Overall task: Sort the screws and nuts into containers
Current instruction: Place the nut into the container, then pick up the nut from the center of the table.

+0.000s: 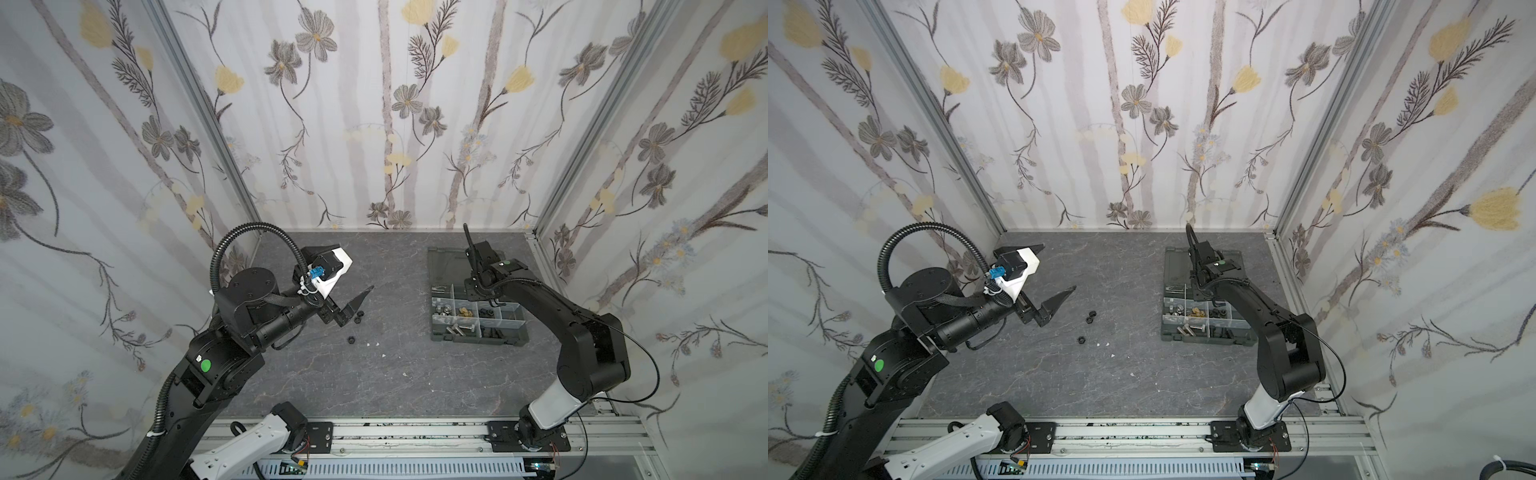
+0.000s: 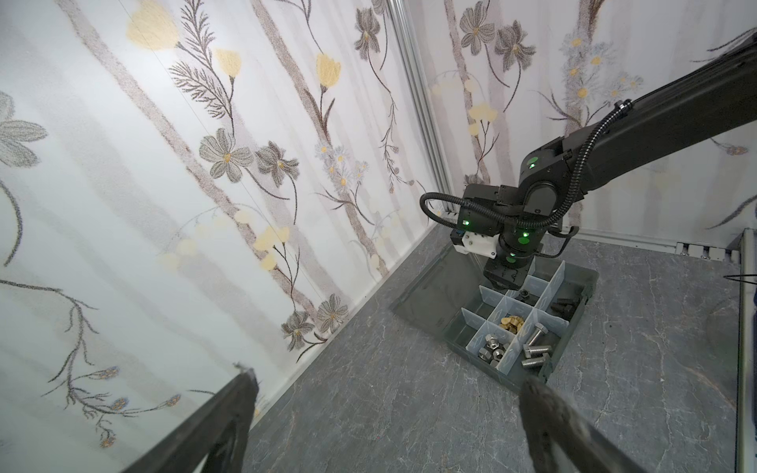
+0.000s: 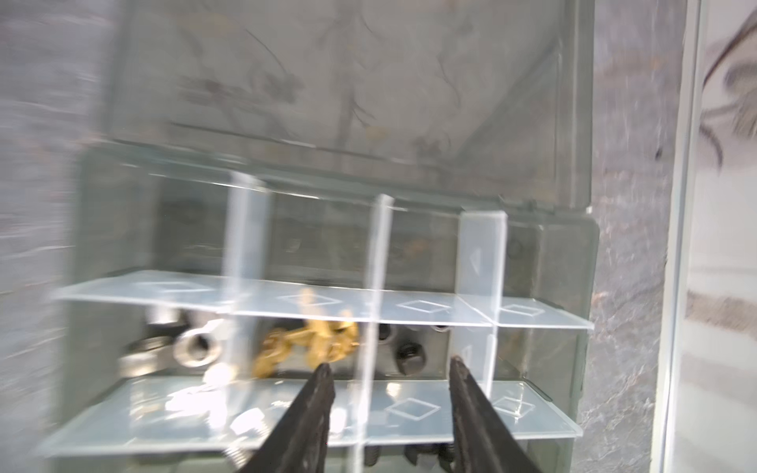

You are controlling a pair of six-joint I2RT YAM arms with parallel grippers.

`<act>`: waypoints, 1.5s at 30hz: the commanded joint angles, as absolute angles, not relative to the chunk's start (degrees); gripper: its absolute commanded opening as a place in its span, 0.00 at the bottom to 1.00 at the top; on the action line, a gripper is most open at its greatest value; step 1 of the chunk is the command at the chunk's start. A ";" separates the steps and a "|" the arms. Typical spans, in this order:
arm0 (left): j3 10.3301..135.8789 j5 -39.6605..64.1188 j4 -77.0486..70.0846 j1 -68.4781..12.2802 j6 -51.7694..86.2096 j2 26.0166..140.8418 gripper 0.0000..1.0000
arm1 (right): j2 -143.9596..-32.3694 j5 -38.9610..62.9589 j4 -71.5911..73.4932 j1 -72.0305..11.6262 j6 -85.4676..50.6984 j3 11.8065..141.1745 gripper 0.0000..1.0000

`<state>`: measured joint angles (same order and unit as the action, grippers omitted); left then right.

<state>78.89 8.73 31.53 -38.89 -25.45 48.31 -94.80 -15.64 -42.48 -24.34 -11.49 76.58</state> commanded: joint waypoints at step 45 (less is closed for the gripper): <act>90.02 8.68 42.60 -38.85 -13.45 58.49 1.00 | -139.82 -1.49 -45.37 -61.62 -16.90 120.39 0.53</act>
